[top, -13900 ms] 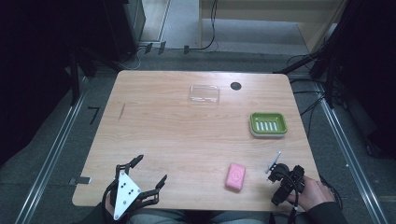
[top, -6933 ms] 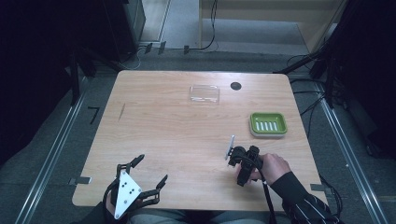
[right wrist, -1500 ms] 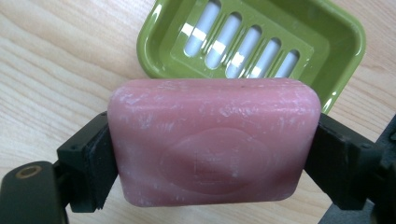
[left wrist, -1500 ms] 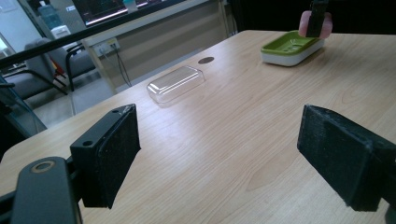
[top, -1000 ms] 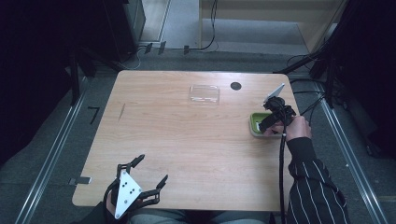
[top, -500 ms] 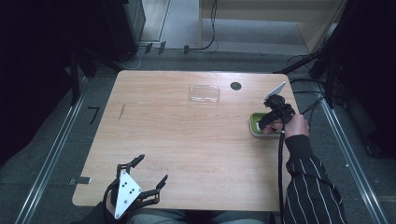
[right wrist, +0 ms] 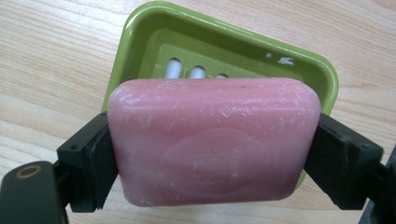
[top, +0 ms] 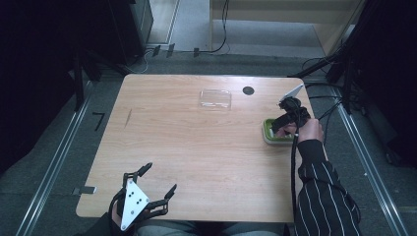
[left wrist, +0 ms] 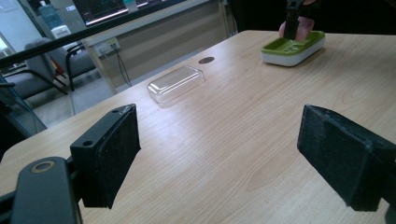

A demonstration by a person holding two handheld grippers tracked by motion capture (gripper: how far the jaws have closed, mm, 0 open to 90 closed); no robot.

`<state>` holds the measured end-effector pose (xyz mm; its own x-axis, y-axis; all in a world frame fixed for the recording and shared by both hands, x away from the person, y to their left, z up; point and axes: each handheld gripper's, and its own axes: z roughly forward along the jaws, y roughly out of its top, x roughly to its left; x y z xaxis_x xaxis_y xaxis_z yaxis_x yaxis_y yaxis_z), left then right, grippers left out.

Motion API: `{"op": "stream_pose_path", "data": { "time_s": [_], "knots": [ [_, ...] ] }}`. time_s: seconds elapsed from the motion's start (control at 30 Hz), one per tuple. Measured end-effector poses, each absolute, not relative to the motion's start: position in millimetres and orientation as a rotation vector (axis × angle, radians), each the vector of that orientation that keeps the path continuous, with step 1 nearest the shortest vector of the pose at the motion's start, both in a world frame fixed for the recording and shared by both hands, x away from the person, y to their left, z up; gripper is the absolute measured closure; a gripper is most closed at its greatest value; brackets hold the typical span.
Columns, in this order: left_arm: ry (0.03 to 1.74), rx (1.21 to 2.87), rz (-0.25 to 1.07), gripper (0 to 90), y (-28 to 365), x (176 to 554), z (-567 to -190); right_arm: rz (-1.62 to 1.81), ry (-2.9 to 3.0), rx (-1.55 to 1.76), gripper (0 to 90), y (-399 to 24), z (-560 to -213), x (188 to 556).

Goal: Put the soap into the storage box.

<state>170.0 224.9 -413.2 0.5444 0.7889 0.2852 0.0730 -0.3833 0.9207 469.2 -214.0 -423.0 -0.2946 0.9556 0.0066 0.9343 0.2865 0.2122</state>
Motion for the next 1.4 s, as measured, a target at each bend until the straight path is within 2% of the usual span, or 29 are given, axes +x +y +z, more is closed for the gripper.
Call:
{"op": "stream_pose_path", "data": {
  "time_s": [1.4],
  "knots": [
    [0.708,1.814,0.925,13.6,224.9,169.9,-413.3,0.286,2.333,1.97,13.7,-221.0,-453.1,486.7]
  ]
}}
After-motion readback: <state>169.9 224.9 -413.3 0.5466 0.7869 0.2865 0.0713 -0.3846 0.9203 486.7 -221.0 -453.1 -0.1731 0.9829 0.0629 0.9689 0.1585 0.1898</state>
